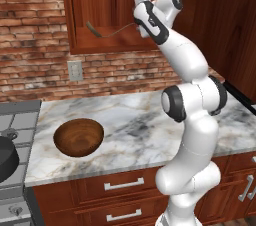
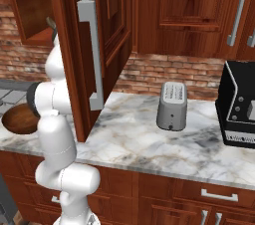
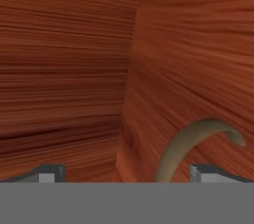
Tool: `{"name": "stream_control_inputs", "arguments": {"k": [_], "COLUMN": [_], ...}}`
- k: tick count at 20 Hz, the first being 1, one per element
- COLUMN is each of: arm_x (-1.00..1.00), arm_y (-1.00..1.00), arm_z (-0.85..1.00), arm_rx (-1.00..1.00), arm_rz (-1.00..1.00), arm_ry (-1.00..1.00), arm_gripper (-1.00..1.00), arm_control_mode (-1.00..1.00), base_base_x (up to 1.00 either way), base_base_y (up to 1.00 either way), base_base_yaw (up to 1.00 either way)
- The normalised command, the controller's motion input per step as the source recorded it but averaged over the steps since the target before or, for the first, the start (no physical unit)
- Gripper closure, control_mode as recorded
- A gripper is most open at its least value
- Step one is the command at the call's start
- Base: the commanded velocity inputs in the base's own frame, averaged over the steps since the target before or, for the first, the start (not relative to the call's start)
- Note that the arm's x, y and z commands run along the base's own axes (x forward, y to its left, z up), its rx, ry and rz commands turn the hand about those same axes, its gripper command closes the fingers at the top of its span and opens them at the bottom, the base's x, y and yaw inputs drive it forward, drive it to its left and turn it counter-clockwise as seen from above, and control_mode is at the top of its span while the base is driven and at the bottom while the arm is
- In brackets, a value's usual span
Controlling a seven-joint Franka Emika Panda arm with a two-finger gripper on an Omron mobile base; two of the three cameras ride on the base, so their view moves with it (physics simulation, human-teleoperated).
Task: Open the cabinet and move the ladle to the pot. Then close the cabinet.
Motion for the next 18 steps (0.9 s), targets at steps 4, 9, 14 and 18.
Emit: {"name": "stream_control_inputs", "arguments": {"k": [4, 9, 14, 18], "arm_x": [0.31, 0.31, 0.29, 0.23], "arm_y": [0.00, 0.00, 0.00, 0.00], "arm_z": [-0.38, -0.49, -0.66, -0.68], "arm_rx": [0.00, 0.00, 0.00, 0.00], "arm_rz": [0.00, 0.00, 0.00, 0.00], "arm_ry": [0.00, 0.00, 0.00, 0.00], "arm_gripper": [-1.00, -1.00, -1.00, -1.00], "arm_control_mode": [-1.00, -1.00, -1.00, -1.00], "base_base_x": [0.00, 0.00, 0.00, 0.00], "base_base_y": [0.00, 0.00, 0.00, 0.00], "base_base_yaw": [0.00, 0.00, 0.00, 0.00]}}
